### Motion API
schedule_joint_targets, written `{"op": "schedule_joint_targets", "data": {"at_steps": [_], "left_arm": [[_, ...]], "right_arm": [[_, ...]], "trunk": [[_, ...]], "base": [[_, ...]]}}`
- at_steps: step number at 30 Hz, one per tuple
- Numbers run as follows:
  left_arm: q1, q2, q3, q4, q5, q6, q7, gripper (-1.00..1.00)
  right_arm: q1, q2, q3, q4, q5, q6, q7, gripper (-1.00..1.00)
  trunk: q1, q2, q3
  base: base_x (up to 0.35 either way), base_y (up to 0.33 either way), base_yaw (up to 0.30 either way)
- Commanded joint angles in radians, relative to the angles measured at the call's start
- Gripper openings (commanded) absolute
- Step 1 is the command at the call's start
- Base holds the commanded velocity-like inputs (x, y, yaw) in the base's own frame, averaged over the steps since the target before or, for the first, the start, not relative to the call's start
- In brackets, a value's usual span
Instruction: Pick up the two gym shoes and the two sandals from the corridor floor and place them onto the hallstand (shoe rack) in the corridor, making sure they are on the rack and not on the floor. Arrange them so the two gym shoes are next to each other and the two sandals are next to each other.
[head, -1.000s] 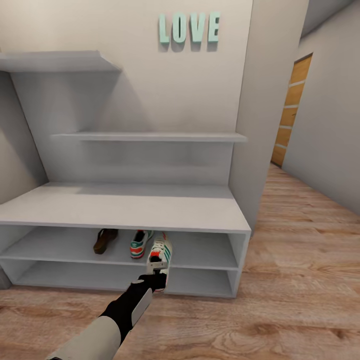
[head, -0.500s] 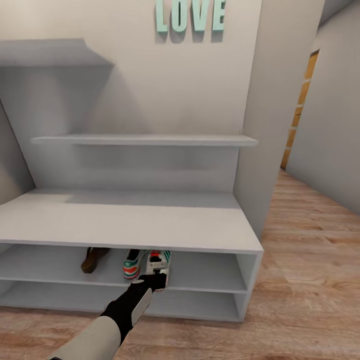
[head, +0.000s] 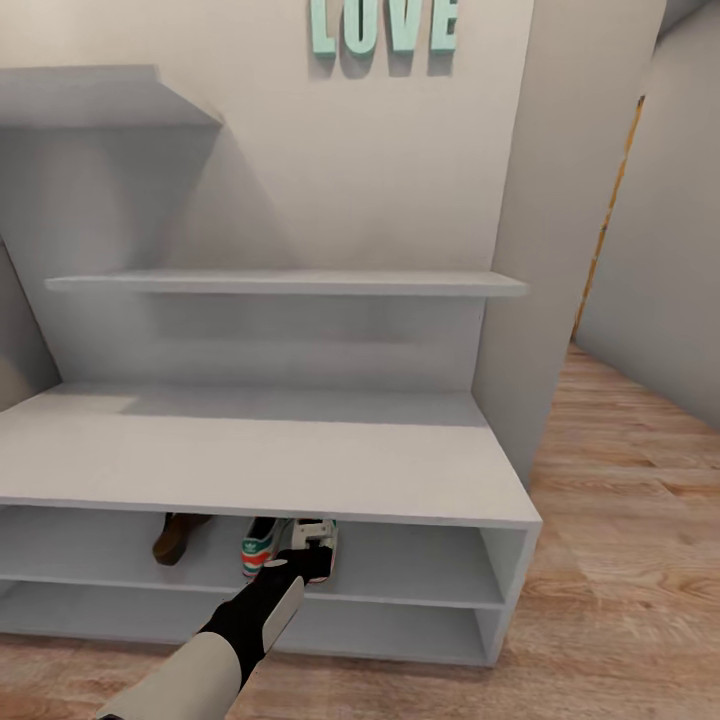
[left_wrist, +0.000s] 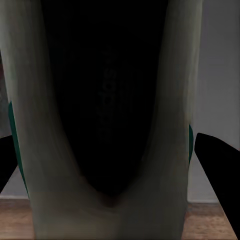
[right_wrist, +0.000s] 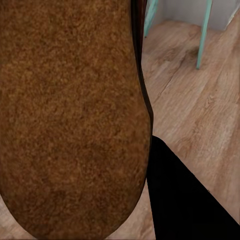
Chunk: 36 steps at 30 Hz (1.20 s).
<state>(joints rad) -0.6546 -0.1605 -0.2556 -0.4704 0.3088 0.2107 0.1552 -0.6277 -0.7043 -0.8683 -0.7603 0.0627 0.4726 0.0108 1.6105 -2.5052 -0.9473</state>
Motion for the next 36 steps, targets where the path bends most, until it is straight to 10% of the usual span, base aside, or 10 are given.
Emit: {"op": "schedule_joint_targets", "data": {"at_steps": [1, 21, 22, 36], "left_arm": [[0.0, 0.001, -0.008, -0.002, 0.01, 0.004, 0.009, -1.0], [0.0, 0.001, -0.007, -0.003, 0.009, 0.007, 0.009, -1.0], [0.0, 0.001, -0.007, -0.003, 0.009, 0.007, 0.01, 1.0], [0.0, 0.001, -0.007, -0.004, 0.008, 0.006, 0.009, 1.0]], "right_arm": [[-0.001, 0.0, -0.001, -0.002, 0.003, 0.006, 0.001, -1.0], [-0.001, 0.0, -0.001, -0.001, 0.003, 0.006, 0.001, -1.0], [-0.001, 0.0, -0.001, -0.001, 0.003, 0.006, 0.001, -1.0], [-0.001, 0.0, -0.001, -0.002, 0.003, 0.006, 0.001, -1.0]], "trunk": [[0.0, 0.0, -0.001], [0.0, 0.0, -0.001], [0.0, 0.0, -0.001], [0.0, 0.0, -0.001]], "base": [[0.273, 0.046, 0.0], [0.017, 0.003, 0.0], [0.0, 0.0, 0.0], [-0.04, 0.0, 0.0]]}}
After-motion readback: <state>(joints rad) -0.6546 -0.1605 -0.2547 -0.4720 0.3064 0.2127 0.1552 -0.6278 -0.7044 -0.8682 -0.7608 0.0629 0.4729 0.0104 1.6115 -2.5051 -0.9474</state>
